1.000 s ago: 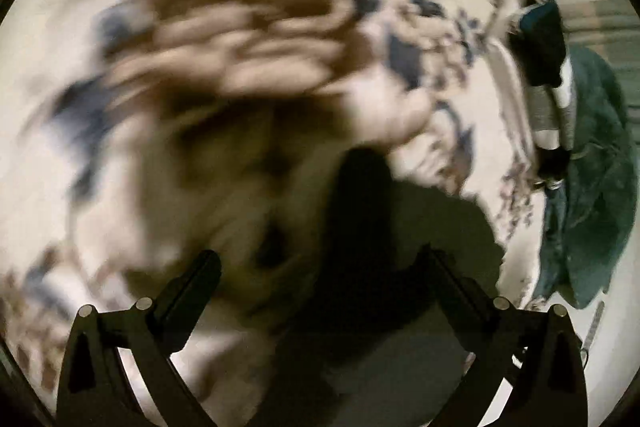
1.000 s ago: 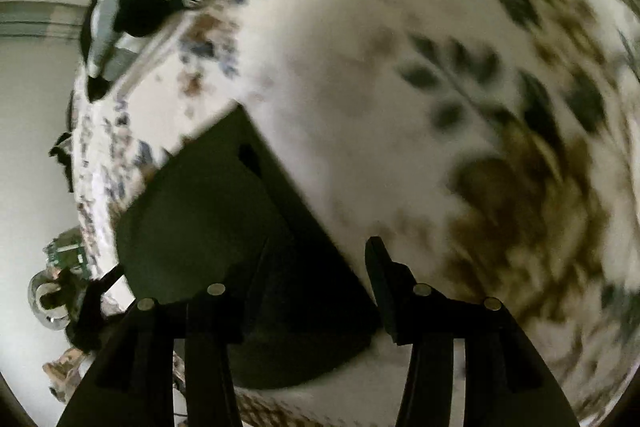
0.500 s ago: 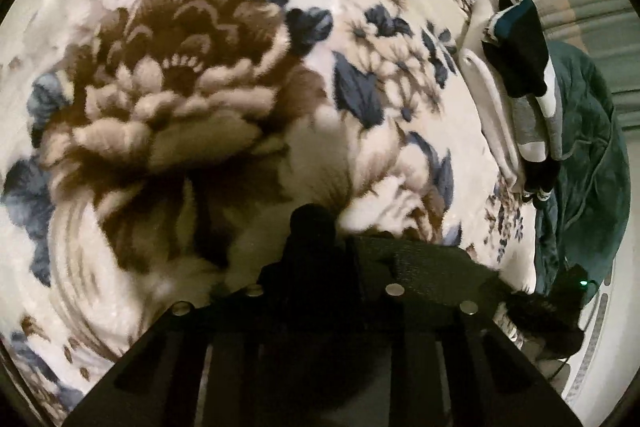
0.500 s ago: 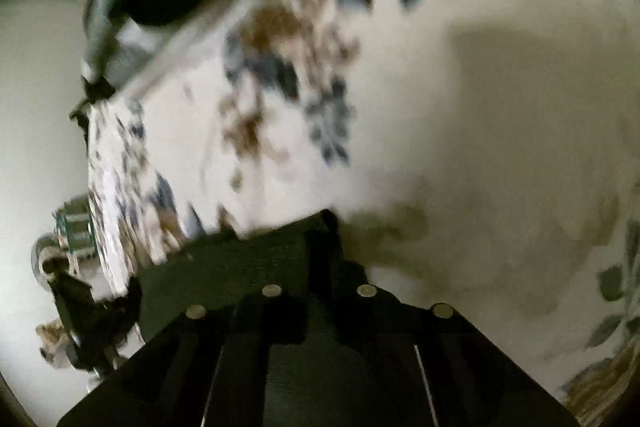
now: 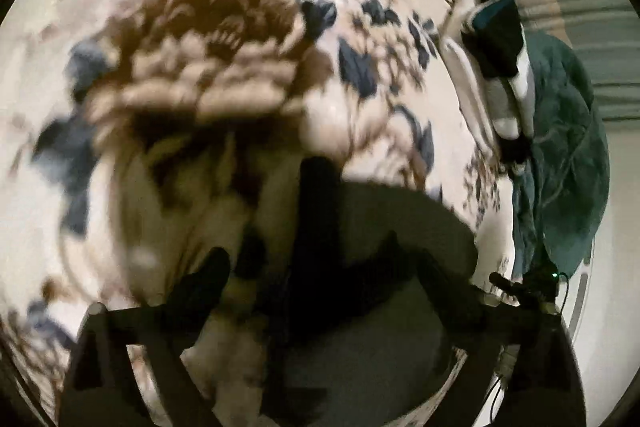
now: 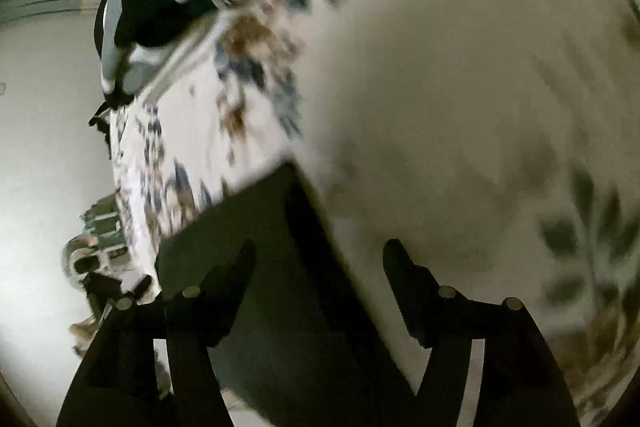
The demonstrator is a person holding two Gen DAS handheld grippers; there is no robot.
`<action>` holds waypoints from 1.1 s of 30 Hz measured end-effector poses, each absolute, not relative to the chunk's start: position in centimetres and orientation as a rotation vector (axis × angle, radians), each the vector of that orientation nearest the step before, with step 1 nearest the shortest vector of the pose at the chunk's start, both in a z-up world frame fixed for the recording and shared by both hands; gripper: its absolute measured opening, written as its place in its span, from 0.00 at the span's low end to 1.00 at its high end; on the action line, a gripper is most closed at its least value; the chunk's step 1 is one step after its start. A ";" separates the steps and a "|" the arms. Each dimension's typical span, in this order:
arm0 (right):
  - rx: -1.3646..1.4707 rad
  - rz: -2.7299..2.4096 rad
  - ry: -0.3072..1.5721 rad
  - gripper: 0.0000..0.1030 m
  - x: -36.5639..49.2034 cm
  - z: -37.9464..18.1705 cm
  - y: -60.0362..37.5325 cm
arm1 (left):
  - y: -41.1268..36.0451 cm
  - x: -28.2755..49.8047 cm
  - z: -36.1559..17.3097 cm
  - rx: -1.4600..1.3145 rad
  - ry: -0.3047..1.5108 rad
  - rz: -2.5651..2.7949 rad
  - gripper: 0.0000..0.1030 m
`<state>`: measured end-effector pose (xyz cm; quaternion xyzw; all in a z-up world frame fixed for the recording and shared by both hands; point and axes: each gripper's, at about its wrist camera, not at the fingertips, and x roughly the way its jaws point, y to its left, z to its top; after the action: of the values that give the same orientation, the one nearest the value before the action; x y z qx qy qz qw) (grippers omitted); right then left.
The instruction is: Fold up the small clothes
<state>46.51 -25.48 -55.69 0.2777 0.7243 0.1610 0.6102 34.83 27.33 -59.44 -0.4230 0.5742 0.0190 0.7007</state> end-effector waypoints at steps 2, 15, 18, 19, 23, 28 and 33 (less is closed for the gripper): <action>0.677 0.390 1.718 0.67 44.1 -56.6 -26.6 | 26.6 32.9 -60.2 -0.971 1.318 0.022 0.93; 1.079 0.263 1.613 0.70 27.7 -56.7 -29.2 | 23.1 30.7 -63.8 -1.052 1.362 -0.024 0.93; 1.203 0.282 1.626 0.70 24.3 -59.4 -26.5 | 23.0 31.0 -64.1 -1.058 1.365 -0.032 0.93; 1.256 0.295 1.595 0.72 24.0 -60.5 -25.3 | 23.0 31.1 -64.2 -1.059 1.368 -0.036 0.93; 1.304 0.289 1.453 0.89 24.9 -61.5 -22.1 | 23.2 31.5 -64.3 -1.062 1.378 -0.043 0.93; 1.356 0.369 1.346 0.88 26.7 -60.7 -18.9 | 23.0 32.4 -64.2 -1.050 1.372 -0.055 0.94; 1.346 0.326 1.323 0.88 28.2 -61.2 -17.5 | 22.8 33.3 -64.5 -1.046 1.352 -0.060 0.94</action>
<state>28.16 -17.50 -61.19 0.5747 0.5649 0.1393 0.5755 33.35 22.77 -64.49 -0.4616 0.5966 -0.0264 0.6560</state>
